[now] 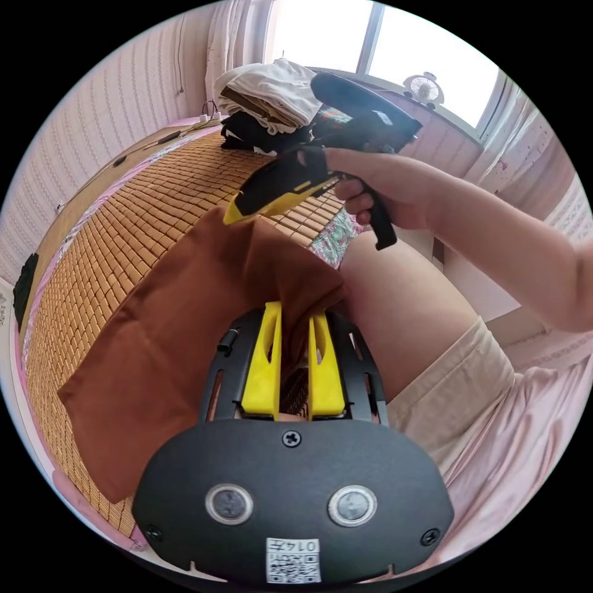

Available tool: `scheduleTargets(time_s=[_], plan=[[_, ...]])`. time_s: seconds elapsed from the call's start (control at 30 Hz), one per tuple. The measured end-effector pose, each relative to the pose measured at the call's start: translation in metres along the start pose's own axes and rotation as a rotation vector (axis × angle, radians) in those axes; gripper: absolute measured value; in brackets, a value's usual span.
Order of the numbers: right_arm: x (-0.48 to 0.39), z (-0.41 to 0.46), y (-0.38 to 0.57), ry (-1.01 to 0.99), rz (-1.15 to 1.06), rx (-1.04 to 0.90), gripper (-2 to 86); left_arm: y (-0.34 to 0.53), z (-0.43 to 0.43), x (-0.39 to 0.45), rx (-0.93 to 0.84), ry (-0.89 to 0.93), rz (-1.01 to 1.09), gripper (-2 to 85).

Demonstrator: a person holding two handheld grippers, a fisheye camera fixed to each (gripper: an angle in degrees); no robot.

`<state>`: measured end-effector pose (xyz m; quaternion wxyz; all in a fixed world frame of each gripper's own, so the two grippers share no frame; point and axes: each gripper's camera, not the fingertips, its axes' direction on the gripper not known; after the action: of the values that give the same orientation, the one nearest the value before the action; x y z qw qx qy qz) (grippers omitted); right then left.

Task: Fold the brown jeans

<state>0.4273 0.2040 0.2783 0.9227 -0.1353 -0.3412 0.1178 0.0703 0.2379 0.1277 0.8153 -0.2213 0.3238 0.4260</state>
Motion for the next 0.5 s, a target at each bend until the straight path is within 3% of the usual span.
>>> scheduleTargets(time_s=[0.13, 0.5], plan=[[-0.029, 0.03, 0.01, 0.166, -0.056, -0.089, 13.6, 0.018, -0.008, 0.0, -0.012, 0.005, -0.002, 6.5], [-0.123, 0.042, 0.061, 0.425, -0.357, -0.037, 7.4, 0.037, -0.028, -0.002, -0.015, 0.002, 0.028, 6.5]])
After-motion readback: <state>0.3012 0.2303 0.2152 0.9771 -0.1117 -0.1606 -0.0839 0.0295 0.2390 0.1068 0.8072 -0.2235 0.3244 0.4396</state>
